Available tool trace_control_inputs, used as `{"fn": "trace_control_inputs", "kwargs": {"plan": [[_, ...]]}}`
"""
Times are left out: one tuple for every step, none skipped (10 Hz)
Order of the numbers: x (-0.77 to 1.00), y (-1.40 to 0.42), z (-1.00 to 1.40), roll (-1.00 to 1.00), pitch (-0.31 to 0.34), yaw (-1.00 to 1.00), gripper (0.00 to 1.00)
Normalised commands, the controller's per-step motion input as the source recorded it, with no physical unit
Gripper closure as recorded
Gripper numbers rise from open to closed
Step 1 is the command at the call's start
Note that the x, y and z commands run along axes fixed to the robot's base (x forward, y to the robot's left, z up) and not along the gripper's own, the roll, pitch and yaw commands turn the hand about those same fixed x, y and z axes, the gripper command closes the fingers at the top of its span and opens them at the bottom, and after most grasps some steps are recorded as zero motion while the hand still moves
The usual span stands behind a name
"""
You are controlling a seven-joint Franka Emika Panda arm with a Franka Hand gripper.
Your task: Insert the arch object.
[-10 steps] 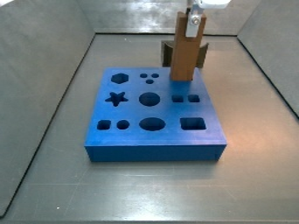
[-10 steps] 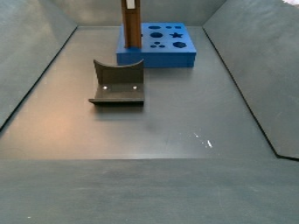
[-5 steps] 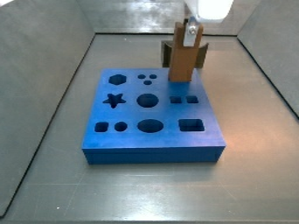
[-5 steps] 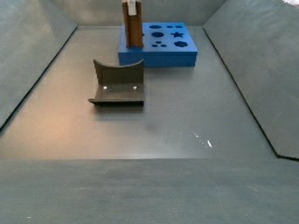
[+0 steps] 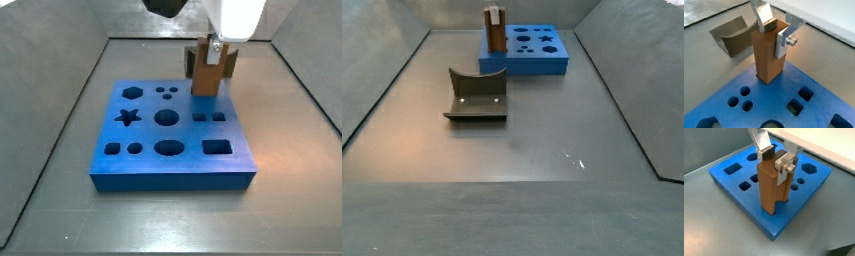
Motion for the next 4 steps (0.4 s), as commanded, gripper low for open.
{"fn": "trace_control_inputs", "kwargs": {"plan": [[0.00, 0.00, -0.26, 0.00, -0.043, 0.00, 1.00], [-0.02, 0.00, -0.06, -0.04, -0.094, 0.00, 1.00], [0.00, 0.00, 0.00, -0.03, 0.000, 0.00, 1.00], [0.00, 0.00, 0.00, 0.00, 0.000, 0.00, 1.00]]}}
